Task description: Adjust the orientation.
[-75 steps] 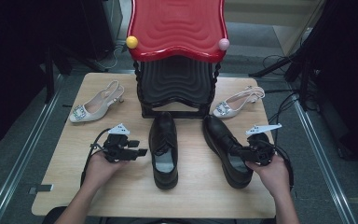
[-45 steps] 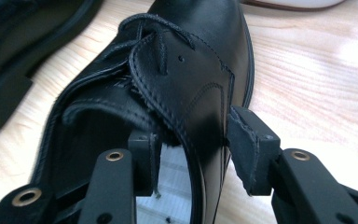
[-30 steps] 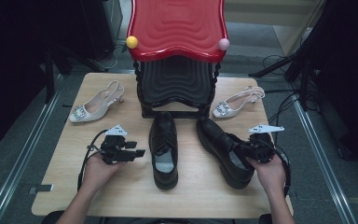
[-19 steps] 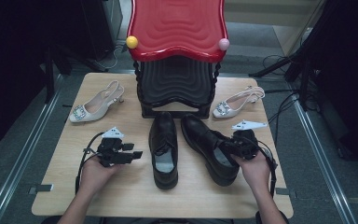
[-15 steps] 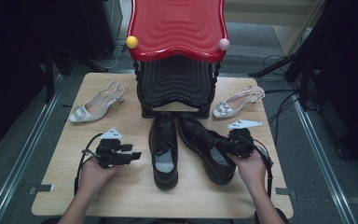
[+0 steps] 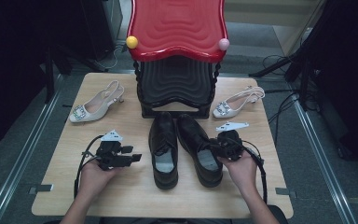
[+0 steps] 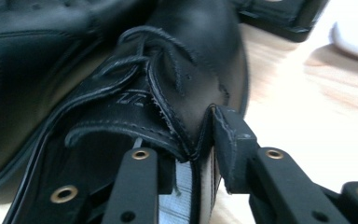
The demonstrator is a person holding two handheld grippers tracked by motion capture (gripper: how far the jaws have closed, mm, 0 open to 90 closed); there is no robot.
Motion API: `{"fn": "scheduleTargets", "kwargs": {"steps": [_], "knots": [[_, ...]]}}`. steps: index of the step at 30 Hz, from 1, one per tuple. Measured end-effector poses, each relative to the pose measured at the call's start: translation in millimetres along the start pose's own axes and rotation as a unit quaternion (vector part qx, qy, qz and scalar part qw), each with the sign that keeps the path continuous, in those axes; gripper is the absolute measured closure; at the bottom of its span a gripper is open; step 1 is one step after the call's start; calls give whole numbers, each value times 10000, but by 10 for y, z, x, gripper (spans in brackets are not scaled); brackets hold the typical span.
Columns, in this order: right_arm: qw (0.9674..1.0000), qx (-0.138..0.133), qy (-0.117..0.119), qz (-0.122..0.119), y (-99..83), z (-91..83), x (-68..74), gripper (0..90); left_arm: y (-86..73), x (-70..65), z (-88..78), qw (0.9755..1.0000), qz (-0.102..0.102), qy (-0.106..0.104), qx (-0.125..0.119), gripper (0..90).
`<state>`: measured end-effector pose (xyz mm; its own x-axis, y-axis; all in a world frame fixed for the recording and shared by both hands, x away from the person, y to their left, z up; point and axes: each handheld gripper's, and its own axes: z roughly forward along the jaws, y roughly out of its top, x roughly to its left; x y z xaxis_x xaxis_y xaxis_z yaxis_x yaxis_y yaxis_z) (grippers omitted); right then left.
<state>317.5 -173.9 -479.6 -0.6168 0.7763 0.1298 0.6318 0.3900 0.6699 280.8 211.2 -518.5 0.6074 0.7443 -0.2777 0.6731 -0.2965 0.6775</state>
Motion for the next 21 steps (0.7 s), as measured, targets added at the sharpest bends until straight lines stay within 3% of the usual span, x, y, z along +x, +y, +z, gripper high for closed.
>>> {"fn": "scheduleTargets", "kwargs": {"steps": [5, 11, 16, 19, 21], "knots": [[9998, 29, 175, -111, -8, 17, 107, 630, 17, -7, 15, 10000, 52, -22, -2, 431], [9976, -70, 647, -219, -30, -77, 67, 591, 48, 4, 38, 10000, 72, -68, -7, 431], [9937, -306, 1059, -183, -82, -282, 21, 705, 90, 12, 79, 9999, 90, -139, -30, 432], [9912, -566, 1193, -105, -136, -409, -20, 794, 105, 24, 108, 9997, 47, -223, -72, 437], [9912, -590, 1185, -40, -176, -460, -65, 870, 129, 31, 127, 9997, 36, -242, -11, 441]]}}
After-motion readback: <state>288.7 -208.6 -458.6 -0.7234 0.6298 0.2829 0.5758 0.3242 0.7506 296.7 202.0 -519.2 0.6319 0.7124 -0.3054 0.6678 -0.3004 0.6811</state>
